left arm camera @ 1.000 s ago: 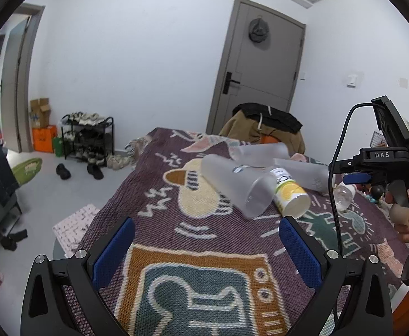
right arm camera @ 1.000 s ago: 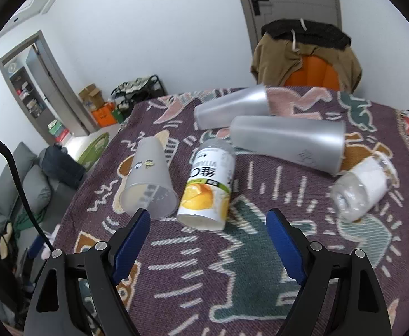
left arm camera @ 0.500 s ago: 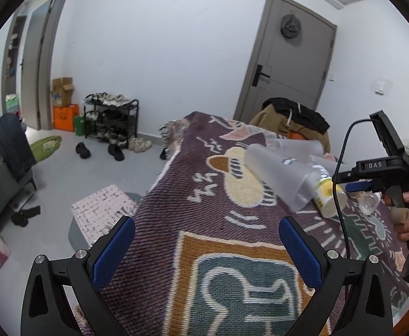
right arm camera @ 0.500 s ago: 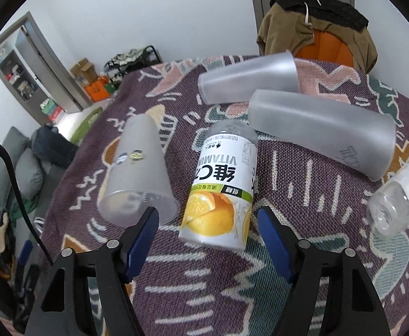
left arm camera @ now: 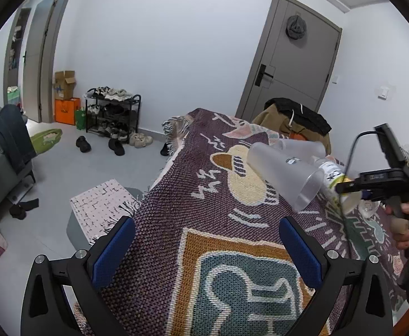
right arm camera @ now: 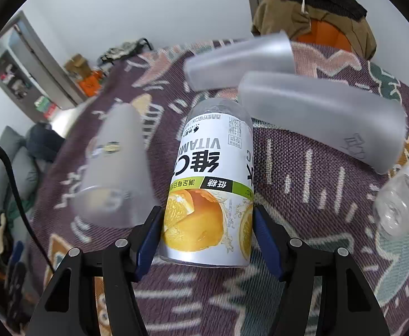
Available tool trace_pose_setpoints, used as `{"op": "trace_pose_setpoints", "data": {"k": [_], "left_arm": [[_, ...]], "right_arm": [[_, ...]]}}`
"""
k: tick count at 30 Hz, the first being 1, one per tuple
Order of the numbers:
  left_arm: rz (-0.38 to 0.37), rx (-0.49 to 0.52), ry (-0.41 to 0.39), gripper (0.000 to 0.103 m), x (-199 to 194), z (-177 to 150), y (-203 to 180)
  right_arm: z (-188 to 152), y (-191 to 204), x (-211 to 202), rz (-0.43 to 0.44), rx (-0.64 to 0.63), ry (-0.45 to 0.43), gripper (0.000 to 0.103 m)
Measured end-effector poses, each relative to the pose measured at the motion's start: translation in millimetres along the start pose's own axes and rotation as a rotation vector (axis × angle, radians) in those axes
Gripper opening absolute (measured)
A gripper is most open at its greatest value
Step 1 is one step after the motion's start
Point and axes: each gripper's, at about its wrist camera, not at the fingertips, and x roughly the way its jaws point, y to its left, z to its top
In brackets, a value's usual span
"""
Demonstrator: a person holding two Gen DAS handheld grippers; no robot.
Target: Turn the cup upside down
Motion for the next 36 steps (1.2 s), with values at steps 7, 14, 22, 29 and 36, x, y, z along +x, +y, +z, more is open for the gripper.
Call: {"op": "trace_pose_setpoints", "data": {"k": [7, 14, 22, 29, 36], "left_arm": [[-0.04, 0.01, -0.004, 0.103, -5.5, -0.8, -16.4], [-0.077, 0.042, 0.003, 0.103, -12.8, -5.9, -35.7], [-0.108, 0.063, 0.038, 0.103, -14.8, -14.7, -49.5], [-0.121, 0.107, 0.073, 0.103, -11.9, -19.9, -69.6], [-0.098, 0.149, 0.089, 0.103, -15.2, -20.4, -85.7]], "right_arm": [[-41.7, 5.3, -57.1, 0.08, 0.022, -0.082, 0.065], [-99.9, 4.9, -81.2, 0.155, 0.098, -0.107, 0.065], [-145.3, -4.2, -81.0, 0.177, 0.139, -0.102, 0.065], [-161.0, -13.3, -56.8, 0.204, 0.18, -0.065, 0.065], [-166.1, -12.2, -45.0, 0.19, 0.181, -0.061, 0.066]]}}
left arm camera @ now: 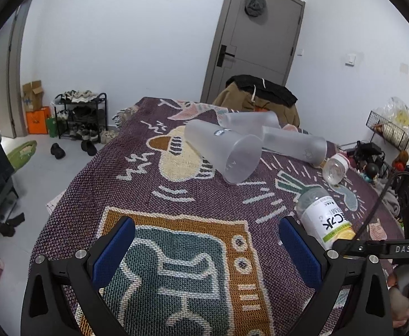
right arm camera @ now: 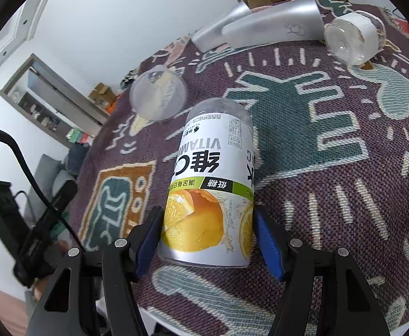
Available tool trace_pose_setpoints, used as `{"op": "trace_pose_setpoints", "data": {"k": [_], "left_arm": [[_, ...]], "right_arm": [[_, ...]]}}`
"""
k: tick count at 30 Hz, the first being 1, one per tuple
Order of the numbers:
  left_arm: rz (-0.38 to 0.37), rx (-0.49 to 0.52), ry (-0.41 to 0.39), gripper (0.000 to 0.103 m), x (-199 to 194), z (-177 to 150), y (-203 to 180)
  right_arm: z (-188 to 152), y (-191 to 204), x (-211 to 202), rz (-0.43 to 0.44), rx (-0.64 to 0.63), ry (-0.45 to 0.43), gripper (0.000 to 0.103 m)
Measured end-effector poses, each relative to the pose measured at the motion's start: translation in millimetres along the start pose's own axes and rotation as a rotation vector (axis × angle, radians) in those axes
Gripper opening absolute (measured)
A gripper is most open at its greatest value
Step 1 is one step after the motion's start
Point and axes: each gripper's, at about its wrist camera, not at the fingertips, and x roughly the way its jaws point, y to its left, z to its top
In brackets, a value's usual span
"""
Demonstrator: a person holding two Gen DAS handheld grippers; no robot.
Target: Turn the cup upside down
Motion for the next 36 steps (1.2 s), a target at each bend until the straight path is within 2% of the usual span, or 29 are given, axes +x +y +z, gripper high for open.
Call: {"op": "trace_pose_setpoints", "data": {"k": [3, 5, 7, 9, 14, 22, 27, 36], "left_arm": [[0.018, 0.043, 0.001, 0.103, -3.7, 2.5, -8.8], [0.015, 0.053, -0.005, 0.103, -4.9, 5.0, -12.7], [0.004, 0.055, -0.011, 0.103, -6.5, 9.1, -16.0], [-0.007, 0.054, -0.015, 0.103, -7.1, 13.6, -18.6], [-0.045, 0.081, -0.016, 0.103, -5.6, 21.3, -35.8], [-0.086, 0.122, 0.021, 0.103, 2.9, 30.2, -65.9], [-0.112, 0.122, 0.071, 0.102, 14.2, 36.8, -81.3], [-0.216, 0.135, 0.202, 0.091, 52.8, 42.5, -120.2]], "right_arm": [[1.8, -1.9, -1.8, 0.004, 0.003, 0.011, 0.066], [3.2, -2.7, -9.1, 0.021, 0.005, 0.002, 0.072], [3.6, -5.4, -21.5, 0.044, 0.012, -0.024, 0.09], [2.5, -7.5, -33.8, 0.028, 0.011, -0.051, 0.096], [-9.3, -12.2, -71.8, -0.036, -0.016, -0.143, 0.096], [-24.5, -24.0, -102.7, -0.139, -0.041, -0.222, 0.096], [-38.0, -33.8, -110.9, -0.139, -0.049, -0.25, 0.096], [-47.8, -45.4, -114.5, -0.182, -0.073, -0.314, 0.096]]}}
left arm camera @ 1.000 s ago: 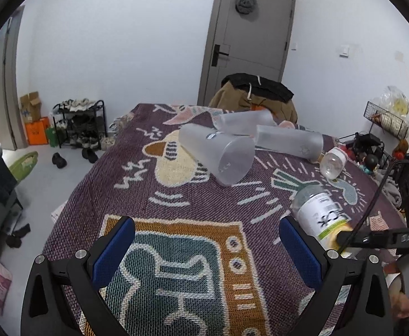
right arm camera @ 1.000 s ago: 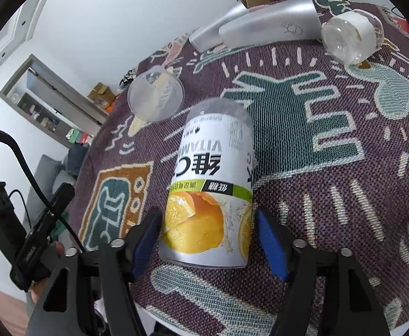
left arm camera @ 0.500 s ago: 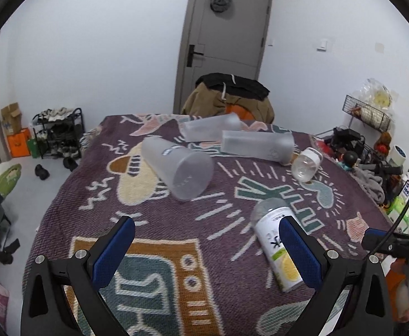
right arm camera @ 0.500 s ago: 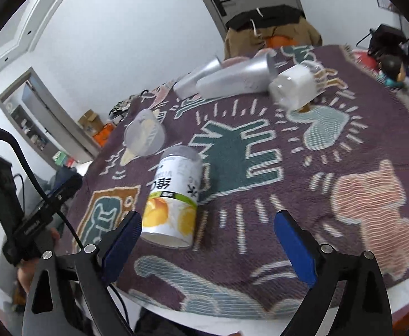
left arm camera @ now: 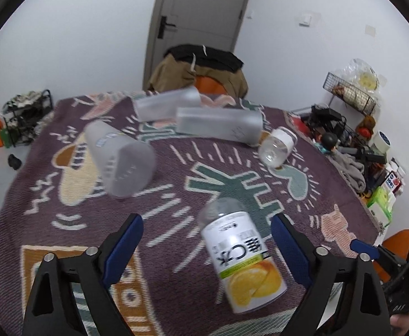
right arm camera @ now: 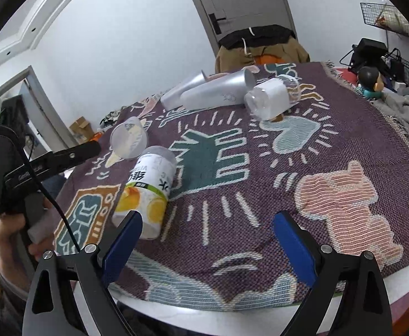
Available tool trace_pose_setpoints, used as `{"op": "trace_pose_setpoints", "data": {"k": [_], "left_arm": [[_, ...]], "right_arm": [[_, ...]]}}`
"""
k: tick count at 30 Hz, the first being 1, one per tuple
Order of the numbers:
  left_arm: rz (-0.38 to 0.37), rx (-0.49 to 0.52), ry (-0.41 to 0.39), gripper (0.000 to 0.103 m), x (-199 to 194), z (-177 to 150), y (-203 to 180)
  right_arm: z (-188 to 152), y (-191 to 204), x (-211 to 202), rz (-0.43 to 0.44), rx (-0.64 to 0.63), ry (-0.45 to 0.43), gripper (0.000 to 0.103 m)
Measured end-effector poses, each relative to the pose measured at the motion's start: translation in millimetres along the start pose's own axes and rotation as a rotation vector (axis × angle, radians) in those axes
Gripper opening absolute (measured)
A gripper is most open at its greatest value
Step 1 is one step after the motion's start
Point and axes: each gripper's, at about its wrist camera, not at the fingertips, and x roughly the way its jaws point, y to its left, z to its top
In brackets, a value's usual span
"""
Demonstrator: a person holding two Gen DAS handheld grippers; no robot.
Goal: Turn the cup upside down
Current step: 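Grasp the vitamin C bottle around its body with the left tool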
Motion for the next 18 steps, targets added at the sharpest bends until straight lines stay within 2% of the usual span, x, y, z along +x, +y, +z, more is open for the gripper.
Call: {"op": "trace_pose_setpoints", "data": {"k": [3, 7, 14, 18], "left_arm": [[-0.023, 0.001, 0.05, 0.087, 16.7, 3.6, -6.5], [-0.035, 0.002, 0.115, 0.084, 35.5, 6.5, -11.4], [-0.071, -0.052, 0.249, 0.082, 74.0, 9.4, -9.4], [-0.079, -0.086, 0.293, 0.078, 89.4, 11.9, -7.8]], "right_arm": [[-2.2, -5.4, -4.9, -0.041, -0.006, -0.055, 0.095], [-2.8, -16.0, -1.9, -0.076, 0.007, -0.056, 0.095], [-1.3, -27.9, -1.3, -0.08, 0.039, -0.06, 0.095], [-1.3, -25.6, -0.7, -0.075, 0.031, -0.062, 0.095]]}}
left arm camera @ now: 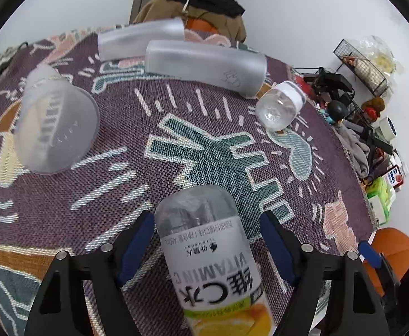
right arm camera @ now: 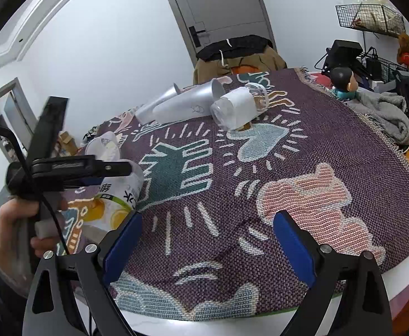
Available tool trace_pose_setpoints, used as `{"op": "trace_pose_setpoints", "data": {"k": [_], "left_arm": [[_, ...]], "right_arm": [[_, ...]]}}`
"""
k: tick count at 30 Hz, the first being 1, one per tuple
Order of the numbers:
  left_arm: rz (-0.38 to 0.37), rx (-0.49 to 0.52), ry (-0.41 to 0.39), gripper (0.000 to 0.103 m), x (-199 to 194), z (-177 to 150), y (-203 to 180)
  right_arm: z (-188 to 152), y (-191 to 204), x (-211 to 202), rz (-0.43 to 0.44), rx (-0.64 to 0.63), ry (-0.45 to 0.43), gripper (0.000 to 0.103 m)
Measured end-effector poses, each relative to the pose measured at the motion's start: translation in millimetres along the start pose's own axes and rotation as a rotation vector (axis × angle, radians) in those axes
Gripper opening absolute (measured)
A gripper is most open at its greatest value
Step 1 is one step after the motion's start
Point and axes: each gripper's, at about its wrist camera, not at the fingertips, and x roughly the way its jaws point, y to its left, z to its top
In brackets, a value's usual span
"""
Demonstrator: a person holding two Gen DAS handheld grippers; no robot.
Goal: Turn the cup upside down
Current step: 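Grasp the vitamin C bottle around its body with the left tool, then lift the vitamin C bottle off the blanket with the left tool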
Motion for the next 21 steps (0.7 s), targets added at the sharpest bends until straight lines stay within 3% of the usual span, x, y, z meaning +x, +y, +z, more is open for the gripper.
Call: {"op": "trace_pose_setpoints", "data": {"k": [4, 7, 13, 21], "left_arm": [[-0.013, -0.035, 0.079, 0.065, 16.6, 2.6, 2.4], [-0.025, -0.042, 0.073, 0.065, 15.5, 3.1, 3.0], [-0.066, -0.005, -0.012, 0.064, -14.2, 5.7, -2.6], [-0.05, 0.086, -0.153, 0.064, -53.6, 8.5, -18.5]], "right_arm": [[-1.6, 1.1, 1.8, 0.003, -0.004, 0.005, 0.095], [-1.9, -0.5, 2.9, 0.002, 0.003, 0.01, 0.095], [-1.5, -0.7, 3.7, -0.004, -0.001, 0.01, 0.095], [-1.6, 0.9, 3.8, -0.011, -0.012, 0.009, 0.095]]}}
